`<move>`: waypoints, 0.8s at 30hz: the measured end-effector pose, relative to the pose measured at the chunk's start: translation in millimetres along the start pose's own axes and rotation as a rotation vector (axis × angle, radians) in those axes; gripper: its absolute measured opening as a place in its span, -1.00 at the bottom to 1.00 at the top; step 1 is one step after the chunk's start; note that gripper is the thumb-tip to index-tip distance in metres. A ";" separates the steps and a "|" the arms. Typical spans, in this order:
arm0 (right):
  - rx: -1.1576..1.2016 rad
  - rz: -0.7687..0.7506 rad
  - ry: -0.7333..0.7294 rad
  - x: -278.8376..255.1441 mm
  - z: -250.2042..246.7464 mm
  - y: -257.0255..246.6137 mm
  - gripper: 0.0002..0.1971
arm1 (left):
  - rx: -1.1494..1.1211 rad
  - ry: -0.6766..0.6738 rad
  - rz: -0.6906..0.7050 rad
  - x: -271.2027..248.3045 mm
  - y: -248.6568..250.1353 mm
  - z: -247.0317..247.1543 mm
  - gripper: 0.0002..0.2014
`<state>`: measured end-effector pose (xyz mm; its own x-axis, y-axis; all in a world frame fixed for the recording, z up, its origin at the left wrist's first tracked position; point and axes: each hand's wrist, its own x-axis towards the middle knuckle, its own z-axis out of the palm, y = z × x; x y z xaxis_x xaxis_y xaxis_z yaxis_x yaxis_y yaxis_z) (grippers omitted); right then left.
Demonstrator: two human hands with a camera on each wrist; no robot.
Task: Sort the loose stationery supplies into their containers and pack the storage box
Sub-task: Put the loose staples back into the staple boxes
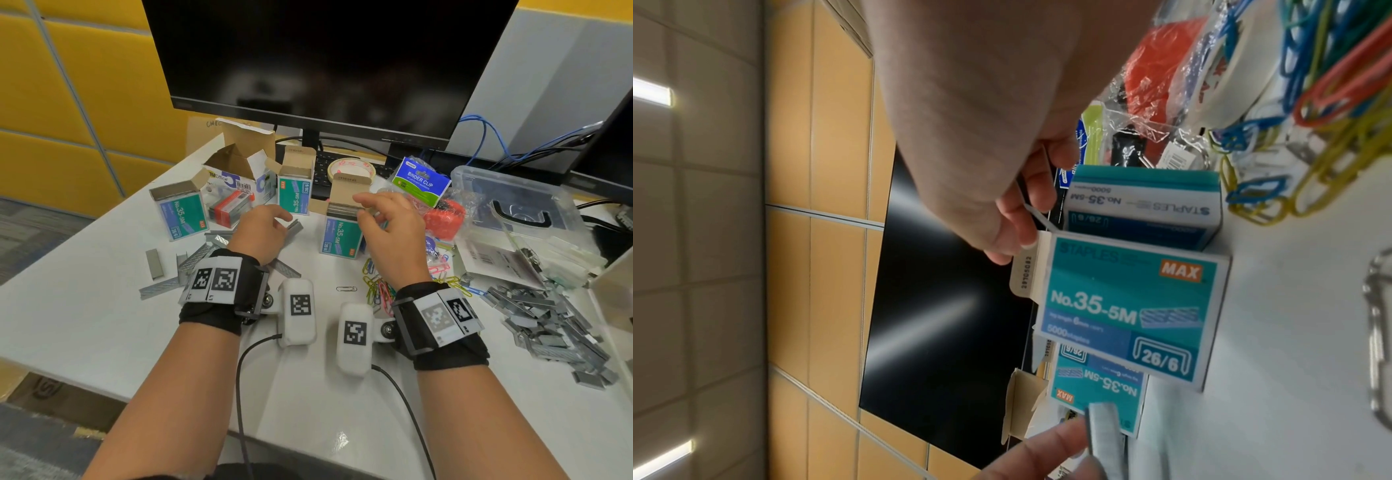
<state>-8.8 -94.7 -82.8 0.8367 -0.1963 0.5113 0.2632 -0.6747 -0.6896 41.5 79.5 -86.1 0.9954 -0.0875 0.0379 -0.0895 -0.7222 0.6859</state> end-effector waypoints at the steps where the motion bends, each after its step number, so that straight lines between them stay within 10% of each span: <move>1: -0.001 -0.004 0.003 -0.1 0.0 -0.1 -0.74 | -0.021 0.043 0.021 0.1 0.1 -0.1 -0.68; 6: 0.025 -0.068 0.068 -0.4 -0.7 -2.0 -0.75 | -0.425 0.245 0.229 -3.0 5.0 -0.5 -0.73; 12: 0.140 -0.059 0.010 -2.6 -1.2 -7.4 -0.70 | -0.686 0.072 0.480 -15.4 18.0 5.7 -0.69; 24: 0.361 0.021 0.106 -1.5 -3.9 -5.7 -0.83 | -0.801 -0.064 0.444 -17.2 22.1 11.0 -0.64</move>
<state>-13.4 -93.3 -77.6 0.7945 -0.2928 0.5320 0.4142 -0.3794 -0.8273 22.0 57.5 -79.7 0.8691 -0.2986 0.3943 -0.3900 0.0765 0.9176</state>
